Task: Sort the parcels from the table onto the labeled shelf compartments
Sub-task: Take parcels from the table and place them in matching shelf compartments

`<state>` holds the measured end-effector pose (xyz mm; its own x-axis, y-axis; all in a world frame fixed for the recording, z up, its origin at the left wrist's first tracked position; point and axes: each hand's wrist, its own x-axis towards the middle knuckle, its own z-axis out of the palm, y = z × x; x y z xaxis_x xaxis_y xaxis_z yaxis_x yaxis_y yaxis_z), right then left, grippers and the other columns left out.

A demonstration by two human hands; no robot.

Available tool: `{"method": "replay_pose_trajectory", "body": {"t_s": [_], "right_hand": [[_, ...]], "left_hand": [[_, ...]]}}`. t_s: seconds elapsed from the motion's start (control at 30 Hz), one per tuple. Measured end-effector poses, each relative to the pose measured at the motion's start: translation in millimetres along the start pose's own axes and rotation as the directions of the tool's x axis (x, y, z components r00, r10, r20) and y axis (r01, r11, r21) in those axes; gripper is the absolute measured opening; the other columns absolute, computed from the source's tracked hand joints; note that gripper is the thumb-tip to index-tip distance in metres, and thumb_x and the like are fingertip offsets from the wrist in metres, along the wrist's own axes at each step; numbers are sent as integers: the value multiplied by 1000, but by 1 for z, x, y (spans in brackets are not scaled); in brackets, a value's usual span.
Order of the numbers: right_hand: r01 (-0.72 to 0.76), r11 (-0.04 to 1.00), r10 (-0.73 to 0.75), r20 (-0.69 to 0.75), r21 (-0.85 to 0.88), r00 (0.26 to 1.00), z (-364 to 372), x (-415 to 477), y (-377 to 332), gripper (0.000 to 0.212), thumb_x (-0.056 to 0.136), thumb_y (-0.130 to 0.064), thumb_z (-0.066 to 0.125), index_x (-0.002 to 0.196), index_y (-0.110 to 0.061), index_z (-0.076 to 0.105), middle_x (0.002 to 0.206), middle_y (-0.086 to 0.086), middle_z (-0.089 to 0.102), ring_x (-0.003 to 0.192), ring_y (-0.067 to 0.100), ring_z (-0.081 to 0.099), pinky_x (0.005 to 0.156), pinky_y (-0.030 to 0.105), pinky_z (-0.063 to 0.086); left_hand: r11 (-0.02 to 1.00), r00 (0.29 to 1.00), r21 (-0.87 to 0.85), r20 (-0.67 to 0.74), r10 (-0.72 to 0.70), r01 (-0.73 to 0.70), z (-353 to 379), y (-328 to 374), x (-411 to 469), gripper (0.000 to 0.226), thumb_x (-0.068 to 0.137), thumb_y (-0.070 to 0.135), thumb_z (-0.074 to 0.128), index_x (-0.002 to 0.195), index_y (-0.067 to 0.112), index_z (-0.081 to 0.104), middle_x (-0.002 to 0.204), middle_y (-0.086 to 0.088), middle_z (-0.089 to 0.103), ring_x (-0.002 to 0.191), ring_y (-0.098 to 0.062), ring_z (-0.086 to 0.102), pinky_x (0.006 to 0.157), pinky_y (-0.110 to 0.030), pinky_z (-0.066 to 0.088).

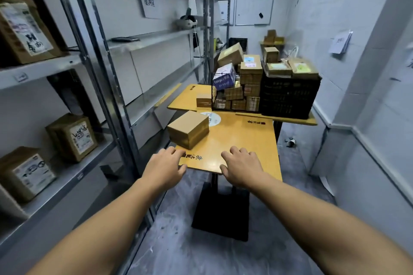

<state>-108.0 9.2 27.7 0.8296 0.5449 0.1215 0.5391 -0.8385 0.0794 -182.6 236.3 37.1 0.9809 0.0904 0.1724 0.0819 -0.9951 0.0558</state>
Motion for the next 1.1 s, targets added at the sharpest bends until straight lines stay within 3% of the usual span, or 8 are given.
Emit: {"method": "replay_pose_trajectory", "body": {"t_s": [0.2,0.37,0.5,0.83,1.0,1.1], "right_hand": [[16,1000,-17,52,17,998,25,103,6,39,100,-47,38,129,-22,47,128,9,51,114,33,51,87,44,40],[13,999,-20,159,49,987,56,155,16,42,101,-48,37,133,-22,45,131,9,50,115,33,50,89,44,41],[18,996,-34,190,84,981,73,206,27,43,101,-48,36,135,-22,44,133,9,50,118,34,50,91,45,41],[39,948,-106,200,316,974,122,341,34,46,101,-49,38,140,-25,41,139,9,49,123,33,49,95,44,47],[-29,889,-100,256,457,962,152,367,22,50,101,-49,39,148,-36,28,140,8,46,124,32,48,97,43,48],[-39,856,-67,185,516,980,163,386,15,46,101,-47,43,144,-36,31,140,6,43,125,30,44,99,41,46]], "left_hand": [[996,997,94,70,-13,6,37,-43,90,49,93,53,40,137,33,42,128,3,53,113,-22,51,92,-38,43],[995,983,100,180,-34,16,72,-62,141,44,93,50,38,131,30,46,124,2,55,111,-23,52,90,-38,44],[995,982,96,184,-44,26,87,-73,186,47,93,49,38,136,30,43,127,2,53,114,-23,50,92,-38,42],[978,961,119,197,-195,174,109,-113,281,48,94,49,37,137,30,40,129,1,52,115,-24,49,93,-40,42],[966,931,90,259,-258,243,126,-132,312,45,95,46,38,137,30,42,130,-1,52,115,-26,50,95,-41,43],[970,934,72,262,-242,231,135,-142,341,42,96,45,38,135,30,43,131,-1,51,115,-27,50,94,-41,43]]}}
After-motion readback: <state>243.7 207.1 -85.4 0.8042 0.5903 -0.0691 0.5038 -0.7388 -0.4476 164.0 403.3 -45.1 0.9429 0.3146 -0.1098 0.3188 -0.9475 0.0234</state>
